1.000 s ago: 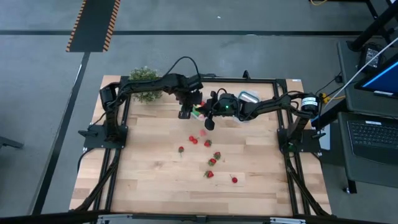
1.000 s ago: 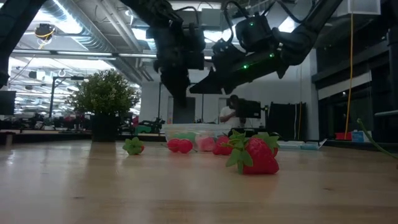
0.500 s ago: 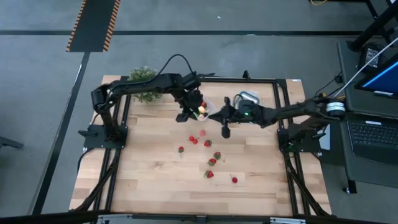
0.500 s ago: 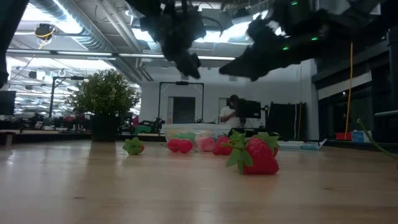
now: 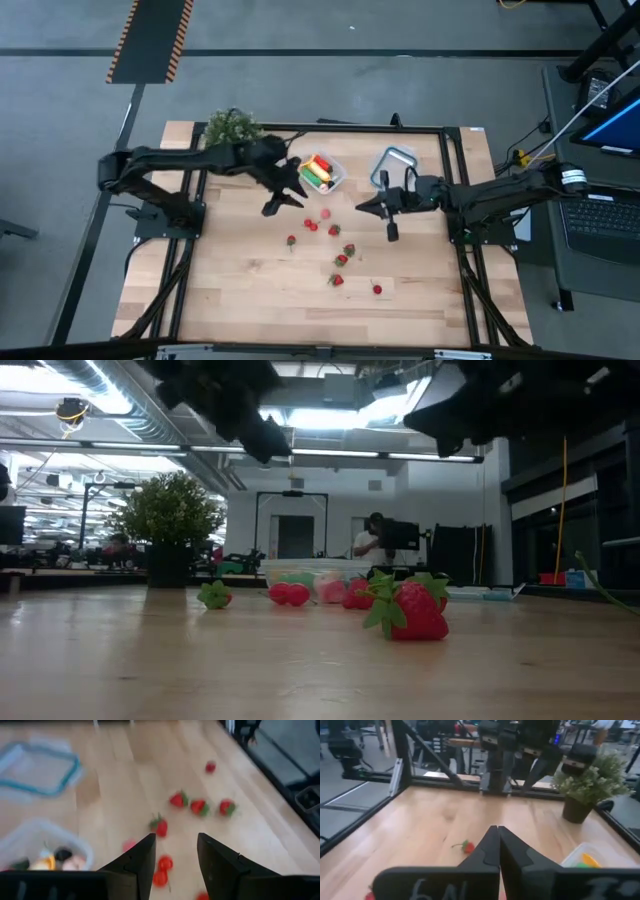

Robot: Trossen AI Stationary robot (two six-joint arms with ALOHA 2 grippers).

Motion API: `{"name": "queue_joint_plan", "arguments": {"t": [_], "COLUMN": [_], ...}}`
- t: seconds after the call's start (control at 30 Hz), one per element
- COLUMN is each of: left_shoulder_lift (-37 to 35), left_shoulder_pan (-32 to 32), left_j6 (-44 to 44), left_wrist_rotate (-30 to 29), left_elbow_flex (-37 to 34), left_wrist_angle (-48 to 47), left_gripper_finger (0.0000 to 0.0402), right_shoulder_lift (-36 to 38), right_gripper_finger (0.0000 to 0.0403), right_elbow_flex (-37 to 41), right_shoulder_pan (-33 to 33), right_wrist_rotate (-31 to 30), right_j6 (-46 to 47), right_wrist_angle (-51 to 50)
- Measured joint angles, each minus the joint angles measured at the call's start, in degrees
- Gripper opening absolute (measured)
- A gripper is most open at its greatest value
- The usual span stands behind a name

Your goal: Pick and placing Produce into tupperware

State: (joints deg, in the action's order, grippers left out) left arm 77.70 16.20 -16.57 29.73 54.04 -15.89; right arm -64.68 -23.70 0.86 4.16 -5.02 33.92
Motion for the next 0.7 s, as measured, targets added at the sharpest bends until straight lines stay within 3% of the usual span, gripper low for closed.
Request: {"name": "queue_joint_plan", "arguments": {"t": [0.13, 0.33, 0.7], "left_shoulder_lift": [-8.05, -17.45, -25.51], "left_shoulder_pan": [-2.34, -5.96, -10.35], "left_j6": [3.36, 6.56, 10.57], "left_wrist_rotate": [-3.02, -5.26, -8.02], "left_elbow_flex": [-8.93, -19.55, -30.45], "left_wrist_angle": [8.61, 17.79, 27.74], "left_gripper_finger": [0.0144, 0.0141, 0.0142], "right_shoulder_lift": [2.25, 4.51, 6.54], "right_gripper_finger": [0.0000, 0.0000, 0.0000], "right_elbow_flex": [0.01, 1.40, 5.44], "right_shoulder_pan": [1.90, 2.92, 8.06], "right_wrist_rotate": [-0.02, -0.11, -3.18], "right_j6": [-0.02, -0.15, 4.66], "right_wrist_angle": [-4.20, -2.61, -0.66]}}
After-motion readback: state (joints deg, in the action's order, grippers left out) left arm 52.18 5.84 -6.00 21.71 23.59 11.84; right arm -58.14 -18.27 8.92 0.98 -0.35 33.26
